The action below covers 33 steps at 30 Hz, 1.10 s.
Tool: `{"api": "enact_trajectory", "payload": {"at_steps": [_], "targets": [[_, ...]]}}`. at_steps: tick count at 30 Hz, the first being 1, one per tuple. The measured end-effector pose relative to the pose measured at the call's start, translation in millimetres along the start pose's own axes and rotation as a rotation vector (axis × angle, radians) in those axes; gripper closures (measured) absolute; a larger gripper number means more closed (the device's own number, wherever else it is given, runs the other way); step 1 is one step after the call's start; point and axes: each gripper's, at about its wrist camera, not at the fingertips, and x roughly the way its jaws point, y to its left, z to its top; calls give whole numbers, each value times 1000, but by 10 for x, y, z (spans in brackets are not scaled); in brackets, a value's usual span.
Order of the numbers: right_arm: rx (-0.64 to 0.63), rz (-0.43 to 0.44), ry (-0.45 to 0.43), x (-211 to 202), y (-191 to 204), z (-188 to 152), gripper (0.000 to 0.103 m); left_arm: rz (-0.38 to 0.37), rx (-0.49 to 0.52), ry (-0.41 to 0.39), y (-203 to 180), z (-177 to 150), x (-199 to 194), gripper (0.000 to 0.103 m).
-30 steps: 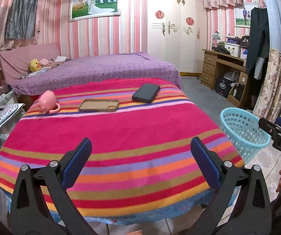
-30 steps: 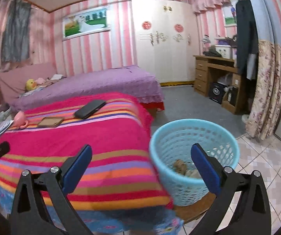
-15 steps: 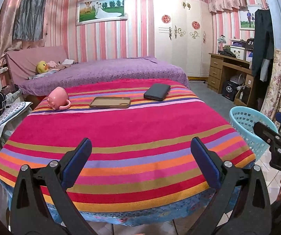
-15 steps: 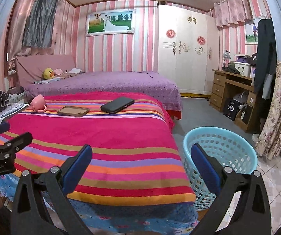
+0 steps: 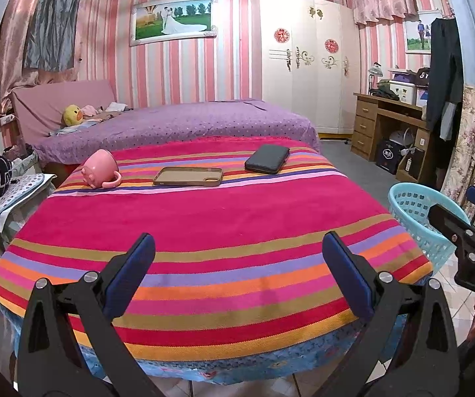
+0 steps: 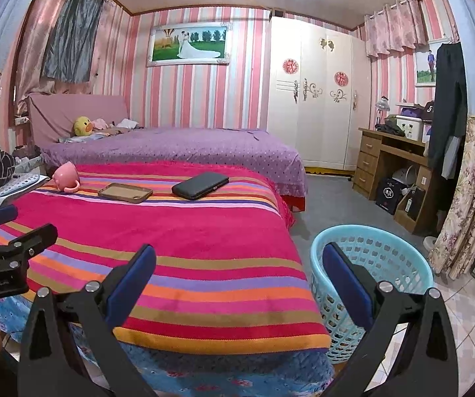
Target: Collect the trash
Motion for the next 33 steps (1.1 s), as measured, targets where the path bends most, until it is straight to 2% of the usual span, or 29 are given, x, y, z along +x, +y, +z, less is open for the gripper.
{"api": "enact_trajectory", "payload": {"at_steps": [33], "targets": [[-2, -2, -24, -67, -18, 62, 5, -1, -3, -32, -4, 36, -72, 5]]}}
